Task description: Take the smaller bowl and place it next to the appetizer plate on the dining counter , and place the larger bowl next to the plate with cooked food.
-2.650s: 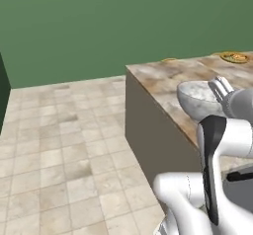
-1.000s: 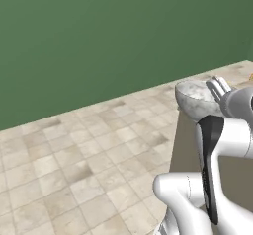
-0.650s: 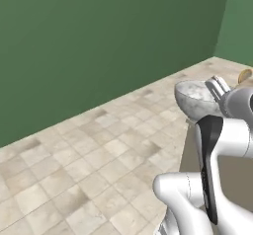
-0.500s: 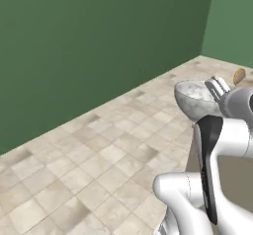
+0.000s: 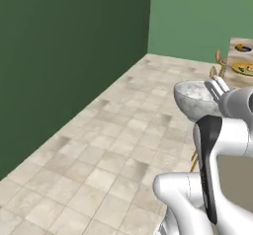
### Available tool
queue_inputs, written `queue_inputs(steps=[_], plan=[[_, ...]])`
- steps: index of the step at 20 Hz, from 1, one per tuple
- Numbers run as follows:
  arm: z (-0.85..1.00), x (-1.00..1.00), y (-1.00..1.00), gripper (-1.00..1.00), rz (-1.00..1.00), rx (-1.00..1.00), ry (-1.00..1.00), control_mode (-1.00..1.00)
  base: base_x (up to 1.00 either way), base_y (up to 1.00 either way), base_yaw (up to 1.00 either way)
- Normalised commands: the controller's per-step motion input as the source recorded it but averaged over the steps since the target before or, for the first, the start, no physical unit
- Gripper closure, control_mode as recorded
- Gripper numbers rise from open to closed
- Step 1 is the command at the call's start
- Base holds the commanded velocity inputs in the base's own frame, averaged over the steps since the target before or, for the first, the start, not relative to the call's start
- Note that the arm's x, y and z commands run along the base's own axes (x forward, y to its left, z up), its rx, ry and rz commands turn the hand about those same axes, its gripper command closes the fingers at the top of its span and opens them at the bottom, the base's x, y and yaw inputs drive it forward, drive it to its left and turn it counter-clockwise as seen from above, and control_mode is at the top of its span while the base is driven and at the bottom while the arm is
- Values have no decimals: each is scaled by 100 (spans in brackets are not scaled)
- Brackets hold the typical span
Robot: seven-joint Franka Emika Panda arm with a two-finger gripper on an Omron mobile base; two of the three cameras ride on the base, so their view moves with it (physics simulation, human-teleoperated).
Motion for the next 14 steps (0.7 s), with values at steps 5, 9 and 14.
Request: queue_inputs(steps=[5,9,14], plan=[[0,0,0,100,0,0,0,100,100,100,-57],[0,0,0,100,0,0,0,100,100,100,-56],[0,0,0,100,0,0,0,100,100,100,-55]])
